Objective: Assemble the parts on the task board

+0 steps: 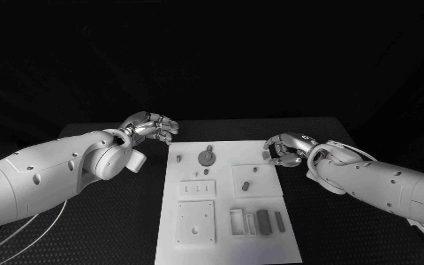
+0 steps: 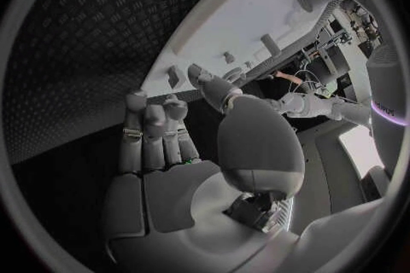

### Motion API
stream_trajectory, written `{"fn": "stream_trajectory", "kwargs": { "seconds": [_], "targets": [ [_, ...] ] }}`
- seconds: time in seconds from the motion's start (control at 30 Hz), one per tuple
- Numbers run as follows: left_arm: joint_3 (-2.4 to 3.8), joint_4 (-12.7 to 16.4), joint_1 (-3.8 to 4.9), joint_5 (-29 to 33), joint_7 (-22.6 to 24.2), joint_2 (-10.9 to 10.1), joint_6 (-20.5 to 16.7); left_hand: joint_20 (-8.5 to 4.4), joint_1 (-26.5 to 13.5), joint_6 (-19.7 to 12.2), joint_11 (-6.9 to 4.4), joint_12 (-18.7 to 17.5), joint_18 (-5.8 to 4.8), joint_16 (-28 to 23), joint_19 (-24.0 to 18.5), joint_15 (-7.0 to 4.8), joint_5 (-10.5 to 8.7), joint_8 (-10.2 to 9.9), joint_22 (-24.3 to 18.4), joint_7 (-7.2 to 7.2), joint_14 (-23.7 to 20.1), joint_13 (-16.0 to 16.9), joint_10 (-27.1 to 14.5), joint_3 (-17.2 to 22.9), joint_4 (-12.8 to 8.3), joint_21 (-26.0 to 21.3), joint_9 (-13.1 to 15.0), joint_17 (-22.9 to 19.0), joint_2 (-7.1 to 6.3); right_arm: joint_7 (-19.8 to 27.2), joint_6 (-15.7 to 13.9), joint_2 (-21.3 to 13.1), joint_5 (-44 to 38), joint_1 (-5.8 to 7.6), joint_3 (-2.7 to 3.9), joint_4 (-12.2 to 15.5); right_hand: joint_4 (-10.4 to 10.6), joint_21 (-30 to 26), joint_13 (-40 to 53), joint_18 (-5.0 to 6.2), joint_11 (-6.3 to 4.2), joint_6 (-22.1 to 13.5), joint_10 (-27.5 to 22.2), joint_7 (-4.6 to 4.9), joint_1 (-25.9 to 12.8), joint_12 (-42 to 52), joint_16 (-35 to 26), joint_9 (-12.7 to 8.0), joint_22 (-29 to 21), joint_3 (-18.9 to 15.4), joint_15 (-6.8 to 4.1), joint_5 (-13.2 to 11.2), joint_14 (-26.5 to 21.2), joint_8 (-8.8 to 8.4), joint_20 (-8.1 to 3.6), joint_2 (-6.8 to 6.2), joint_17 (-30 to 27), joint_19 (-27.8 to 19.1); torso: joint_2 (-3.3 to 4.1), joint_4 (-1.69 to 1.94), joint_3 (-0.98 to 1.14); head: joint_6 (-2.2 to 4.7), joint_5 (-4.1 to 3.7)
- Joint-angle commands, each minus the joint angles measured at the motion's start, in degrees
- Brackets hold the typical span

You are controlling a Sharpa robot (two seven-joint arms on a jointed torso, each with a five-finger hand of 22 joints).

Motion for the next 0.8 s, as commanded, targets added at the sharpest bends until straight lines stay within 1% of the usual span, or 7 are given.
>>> {"fn": "stream_trajectory", "kwargs": {
  "seconds": [0.03, 0.13, 0.3, 0.4, 0.5, 0.63, 0.8],
  "targets": [
    [0.05, 0.2, 0.02, -0.1, 0.6, 0.1, 1.1, 0.0, -0.6, 0.0, 0.3, -0.4, 0.89, -0.2, 0.0, 0.12, -0.02, -0.4, 0.1, 0.44, 0.0, 0.1, -0.2, -0.3, 0.1, -0.4, -0.1, 0.1, -0.14, 1.0, -0.3, 0.6, -0.6, -0.47, -0.01, -0.5, 0.0, -0.2, -0.1, 0.39, 1.37, 1.0, -4.8, 1.37, 0.3, -0.1, -0.3, -0.1, 0.7, -0.3, -0.02, 0.0, -0.3, -0.22, 0.16, -0.26, 0.0, -0.3, 0.0, 0.0, -0.04, -0.18, 0.09],
    [0.05, 0.1, 0.01, -0.2, 0.6, 0.2, 1.1, 0.0, -0.6, -0.1, 0.32, -0.4, 0.89, -0.2, 0.0, 0.12, -0.02, -0.5, 0.1, 0.47, 0.0, 0.1, -0.2, -0.3, 0.1, -0.4, -0.1, 0.1, -0.12, 0.8, -1.3, 1.2, -0.3, -0.57, -0.01, -1.4, 0.1, -0.2, -0.1, 0.39, 1.37, 1.0, -4.7, 1.38, 0.3, 0.0, -0.2, -0.1, 0.7, -0.3, -0.02, 0.0, -0.3, -0.18, 0.15, 0.02, 0.0, -0.2, -0.02, 0.07, -0.01, -0.22, 0.11],
    [0.06, 0.2, -0.04, -0.2, 0.6, 0.1, 1.2, 0.01, -0.6, -0.1, 0.33, -0.4, 0.89, -0.2, 0.0, 0.12, -0.02, -0.5, 0.1, 0.49, 0.1, 0.1, -0.2, -0.4, 0.1, -0.4, -0.1, 0.1, -0.09, 0.7, -1.8, 2.0, -0.3, -0.87, 0.0, -2.6, 0.3, -0.1, -0.1, 0.39, 1.42, 1.2, -4.5, 1.44, 0.5, 0.2, 0.0, 0.0, 0.8, -0.5, 0.0, 0.0, -0.1, 0.04, 0.09, 0.62, 0.0, 0.0, -0.06, 0.1, -0.12, -0.36, 0.07],
    [0.06, 0.2, -0.04, -0.2, 0.6, 0.1, 1.1, 0.01, -0.6, -0.1, 0.33, -0.5, 0.89, -0.2, 0.0, 0.12, -0.02, -0.5, 0.1, 0.52, 0.1, 0.1, -0.2, -0.4, 0.2, -0.4, -0.1, 0.2, -0.09, 0.6, -2.1, 2.4, -0.2, -1.22, 0.01, -3.2, 0.3, 0.0, -0.1, 0.39, 1.43, 1.3, -4.5, 1.46, 0.5, 0.3, 0.1, 0.0, 0.8, -0.5, 0.02, 0.0, 0.0, 0.11, 0.06, 0.89, 0.0, 0.1, -0.06, 0.06, -0.13, -0.21, 0.13],
    [0.06, 0.2, -0.05, -0.2, 0.6, 0.2, 1.2, 0.01, -0.6, -0.2, 0.34, -0.5, 0.89, -0.2, 0.0, 0.12, -0.02, -0.6, 0.1, 0.54, 0.1, 0.1, -0.2, -0.4, 0.2, -0.4, -0.1, 0.2, -0.09, 0.6, -1.9, 2.7, 0.1, -1.26, 0.01, -3.6, 0.4, 0.0, -0.2, 0.39, 1.44, 1.3, -4.4, 1.46, 0.5, 0.4, 0.2, 0.0, 0.8, -0.6, 0.03, 0.0, 0.1, 0.16, 0.03, 1.23, 0.0, 0.2, -0.09, 0.02, -0.07, -0.24, 0.32],
    [0.06, 0.2, -0.05, -0.2, 0.5, 0.1, 1.3, 0.01, -0.7, -0.2, 0.34, -0.5, 0.89, -0.2, 0.0, 0.12, -0.02, -0.6, 0.1, 0.57, 0.1, 0.2, -0.2, -0.4, 0.2, -0.4, -0.1, 0.2, -0.06, 0.7, -1.6, 2.9, 0.1, -1.28, 0.01, -4.0, 0.5, 0.0, -0.3, 0.39, 1.42, 1.7, -4.3, 1.44, 0.4, 0.5, 0.3, 0.1, 0.8, -0.7, 0.02, 0.0, 0.2, 0.43, -0.03, 1.71, 0.0, 0.3, -0.06, 0.01, -0.15, -0.28, 0.32],
    [0.06, 0.2, -0.05, -0.2, 0.4, 0.1, 1.4, 0.01, -0.7, -0.2, 0.35, -0.5, 0.89, -0.3, 0.0, 0.12, -0.02, -0.7, 0.1, 0.59, 0.1, 0.2, -0.2, -0.4, 0.2, -0.4, -0.1, 0.2, -0.05, 0.8, -1.2, 3.1, 0.1, -1.29, 0.01, -4.1, 0.5, 0.1, -0.4, 0.39, 1.2, 2.8, -4.1, 1.2, 0.5, 0.6, 0.4, 0.4, 0.9, -0.9, -0.14, 0.0, 0.3, 1.15, -0.12, 2.35, 0.0, 0.5, -0.08, -0.03, -0.11, -0.32, 0.38]
  ]
}}
